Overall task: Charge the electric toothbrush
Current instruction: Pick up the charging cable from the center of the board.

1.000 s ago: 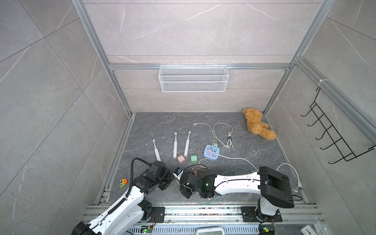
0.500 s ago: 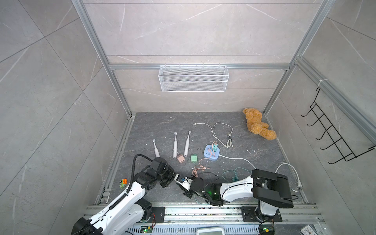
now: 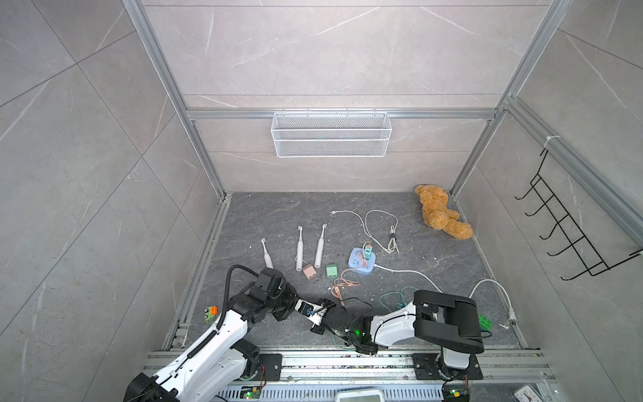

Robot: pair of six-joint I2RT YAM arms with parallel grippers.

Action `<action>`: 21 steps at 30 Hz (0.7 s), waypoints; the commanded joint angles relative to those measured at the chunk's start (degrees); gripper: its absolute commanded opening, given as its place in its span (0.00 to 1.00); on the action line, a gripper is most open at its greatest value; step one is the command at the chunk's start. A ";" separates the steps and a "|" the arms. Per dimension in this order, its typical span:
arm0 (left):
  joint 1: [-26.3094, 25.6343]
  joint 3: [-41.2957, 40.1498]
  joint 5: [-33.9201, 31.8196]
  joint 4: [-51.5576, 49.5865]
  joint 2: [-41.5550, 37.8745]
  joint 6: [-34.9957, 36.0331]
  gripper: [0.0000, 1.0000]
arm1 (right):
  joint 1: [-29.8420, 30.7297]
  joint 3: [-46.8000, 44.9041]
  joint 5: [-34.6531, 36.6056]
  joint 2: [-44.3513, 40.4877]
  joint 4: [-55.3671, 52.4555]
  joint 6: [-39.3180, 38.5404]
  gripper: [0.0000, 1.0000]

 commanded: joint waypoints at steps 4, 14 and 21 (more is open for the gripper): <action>0.18 1.71 5.44 1.60 0.20 0.31 0.00 | 0.60 1.12 1.48 1.00 0.99 -1.78 0.03; 13.05 8.93 3.79 -10.69 -1.27 12.14 0.68 | 0.74 -1.77 0.12 -3.77 -1.71 5.16 0.00; 26.49 15.47 -3.68 -15.57 8.90 23.25 0.78 | 0.78 -5.46 -6.42 -11.34 -4.12 15.39 0.00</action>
